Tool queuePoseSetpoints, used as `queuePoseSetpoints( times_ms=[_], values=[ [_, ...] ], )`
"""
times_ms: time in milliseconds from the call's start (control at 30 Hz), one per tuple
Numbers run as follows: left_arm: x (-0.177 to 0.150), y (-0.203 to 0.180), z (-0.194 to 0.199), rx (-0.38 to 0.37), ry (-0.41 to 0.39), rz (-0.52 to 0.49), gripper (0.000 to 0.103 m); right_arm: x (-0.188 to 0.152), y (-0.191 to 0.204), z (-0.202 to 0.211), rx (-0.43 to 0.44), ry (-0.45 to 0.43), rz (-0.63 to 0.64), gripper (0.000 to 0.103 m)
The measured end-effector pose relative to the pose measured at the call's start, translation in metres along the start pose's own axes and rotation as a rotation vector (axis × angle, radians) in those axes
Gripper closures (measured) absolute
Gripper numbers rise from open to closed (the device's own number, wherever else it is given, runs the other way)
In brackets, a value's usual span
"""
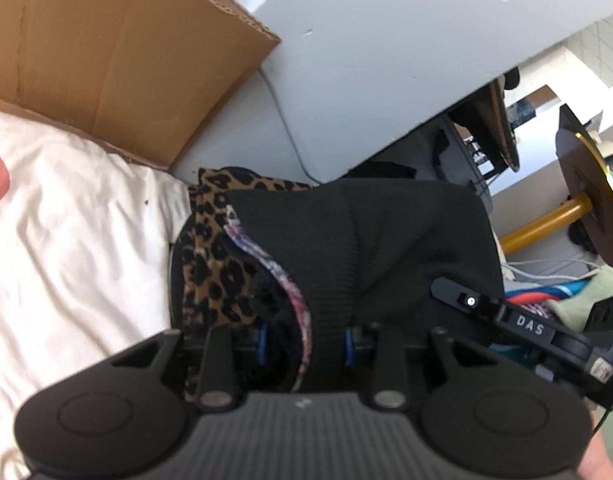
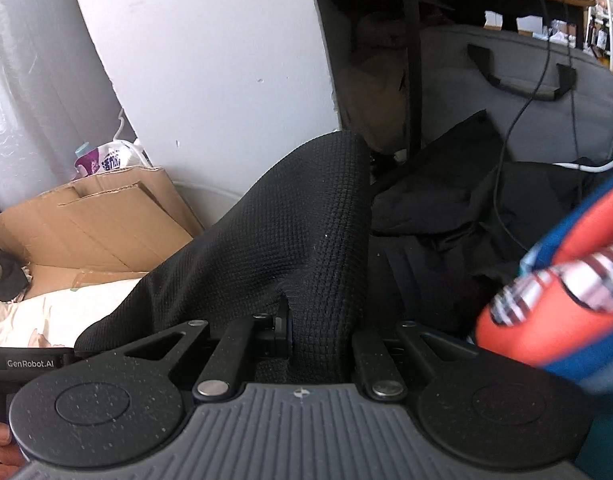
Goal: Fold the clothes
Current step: 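Lower the held shorts onto the clothes pile with both tools, then open both tools and release the shorts on the pile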
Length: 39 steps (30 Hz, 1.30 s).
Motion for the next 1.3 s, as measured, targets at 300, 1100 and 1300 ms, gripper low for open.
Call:
queuePoseSetpoints(
  times_ms=[300,1100,1300],
  values=[
    [0.019,0.015,-0.028,0.025,0.019,0.080,0.068,0.004,-0.012,-0.042,-0.009,0.079,-0.004,0.093],
    [0.037,0.025,-0.054,0.032,0.033,0.103,0.068,0.038,-0.025,-0.102,-0.279,0.137,0.172,0.072],
    [0.041,0.022,-0.051,0.040,0.039,0.119,0.068,0.029,-0.004,-0.078,-0.220,0.050,0.176,0.072]
  ],
)
Point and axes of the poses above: each gripper's, at about its wrist camera, not at the fingertips, and z roughly against the way its jaws point, y to its left, x to its top, the point moved 3 cm from there along -z, roughly the way its jaws point, and after that the axes turned 15 degrees about z, right-handed, at the moved point
